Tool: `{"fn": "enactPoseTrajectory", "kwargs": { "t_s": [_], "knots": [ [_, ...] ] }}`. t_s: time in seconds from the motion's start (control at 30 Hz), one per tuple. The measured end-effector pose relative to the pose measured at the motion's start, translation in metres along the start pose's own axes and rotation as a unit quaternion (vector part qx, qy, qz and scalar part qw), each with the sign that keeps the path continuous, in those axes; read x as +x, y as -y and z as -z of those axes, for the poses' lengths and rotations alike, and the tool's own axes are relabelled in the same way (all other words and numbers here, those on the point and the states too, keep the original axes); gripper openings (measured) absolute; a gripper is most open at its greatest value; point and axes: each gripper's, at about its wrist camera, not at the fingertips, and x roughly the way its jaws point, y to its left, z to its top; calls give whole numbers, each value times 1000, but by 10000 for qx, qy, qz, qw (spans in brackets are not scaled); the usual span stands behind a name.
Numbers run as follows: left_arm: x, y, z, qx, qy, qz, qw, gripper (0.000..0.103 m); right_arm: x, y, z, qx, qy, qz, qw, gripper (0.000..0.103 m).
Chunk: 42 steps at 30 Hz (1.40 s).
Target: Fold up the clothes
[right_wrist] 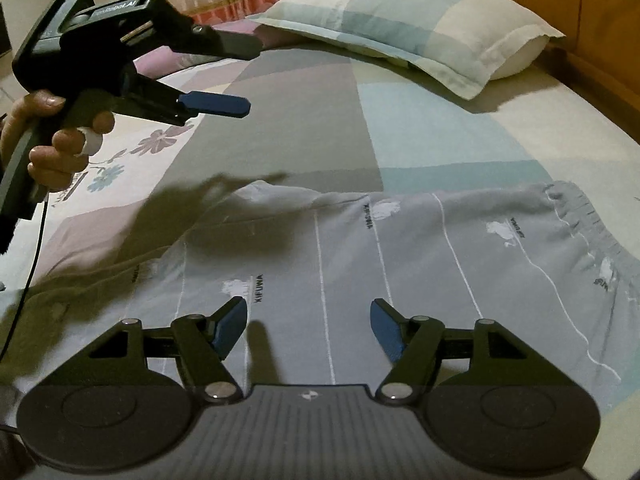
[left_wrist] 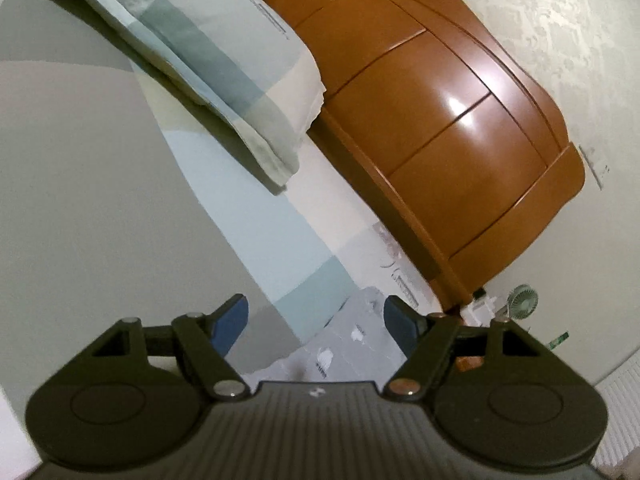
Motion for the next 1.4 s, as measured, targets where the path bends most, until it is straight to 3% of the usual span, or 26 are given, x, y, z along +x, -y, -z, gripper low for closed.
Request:
{"fn": "enactPoseTrajectory", "kwargs": {
  "t_s": [0.23,0.27,0.33,0.47,0.57,0.6,0.63,0.67,0.83,1.0,1.07,1.13,1.27,1.4],
  "knots": [
    [-25,12,45,686,-396,-772,9939,76,2,1,-11,54,46,-211,9998,73],
    [-30,11,49,723,-397,-954,9920,76,3,-3,-15,-62,82,-211,9997,72],
    [-43,8,50,791,-325,-1291,9879,76,7,-15,-27,-412,141,-209,9988,59],
    [-71,4,52,773,-44,-1570,9846,76,23,-45,-54,-935,245,-109,9953,57],
    [-82,-5,54,600,100,-1540,9862,77,45,-67,-70,-1247,171,123,9920,57],
    [-83,-6,56,584,104,-1538,9863,77,54,-72,-74,-1352,81,240,9905,48],
    [-84,-7,57,569,108,-1536,9864,77,62,-76,-73,-1583,-12,561,9858,24],
    [-84,-7,60,570,99,-1514,9868,77,66,-77,-71,-1814,-97,827,9799,16],
    [-73,-1,66,774,-39,-1139,9905,77,52,-57,-68,-1463,-102,817,9858,15],
    [-46,7,63,702,-209,-350,9967,77,44,-51,-69,-1176,14,772,9901,16],
    [-35,9,65,737,-327,-150,9966,77,41,-47,-71,-1008,125,774,9918,21],
    [-26,12,68,778,-473,-41,9958,77,36,-37,-73,-783,200,699,9943,26],
    [-8,11,74,805,-699,57,9943,77,21,-15,-72,-422,277,506,9974,27],
    [-4,12,72,839,-624,-58,9945,77,-10,18,-59,-88,350,566,9977,26]
  ]
}}
